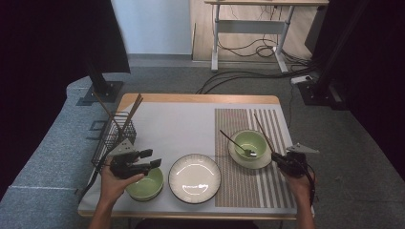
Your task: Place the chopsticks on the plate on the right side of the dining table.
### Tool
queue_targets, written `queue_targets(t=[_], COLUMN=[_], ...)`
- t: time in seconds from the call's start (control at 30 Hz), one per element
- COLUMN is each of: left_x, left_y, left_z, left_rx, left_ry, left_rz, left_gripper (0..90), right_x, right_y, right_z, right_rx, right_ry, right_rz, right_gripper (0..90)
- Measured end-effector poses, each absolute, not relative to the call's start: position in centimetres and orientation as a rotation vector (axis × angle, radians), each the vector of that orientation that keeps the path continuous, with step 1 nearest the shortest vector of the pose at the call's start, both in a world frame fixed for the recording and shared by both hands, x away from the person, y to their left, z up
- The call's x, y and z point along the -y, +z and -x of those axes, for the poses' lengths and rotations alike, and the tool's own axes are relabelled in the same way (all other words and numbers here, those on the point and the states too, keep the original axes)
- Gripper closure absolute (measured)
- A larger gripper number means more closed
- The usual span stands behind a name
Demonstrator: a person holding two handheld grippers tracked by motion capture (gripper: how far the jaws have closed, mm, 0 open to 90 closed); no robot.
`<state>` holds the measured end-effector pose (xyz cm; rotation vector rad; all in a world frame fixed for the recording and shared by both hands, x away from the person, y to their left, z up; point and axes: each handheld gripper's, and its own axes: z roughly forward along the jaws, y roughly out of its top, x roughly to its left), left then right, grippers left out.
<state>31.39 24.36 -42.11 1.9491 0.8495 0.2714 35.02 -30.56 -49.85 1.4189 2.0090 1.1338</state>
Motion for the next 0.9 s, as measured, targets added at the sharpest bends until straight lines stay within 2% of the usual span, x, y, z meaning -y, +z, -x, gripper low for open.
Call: queue_targets(t=[0.9], left_x=[-24.3], left_y=[-42.1], left_z=[-31.4], left_rx=[-0.845], left_ry=[0.262], left_rz=[-1.948], left_gripper=[41.9], right_x=[29.9], right_y=[-50.6], right_z=[-36.0], right_rx=[-2.018], right_ry=[1.115], right_rz=[-1.444], right_gripper=[83.5])
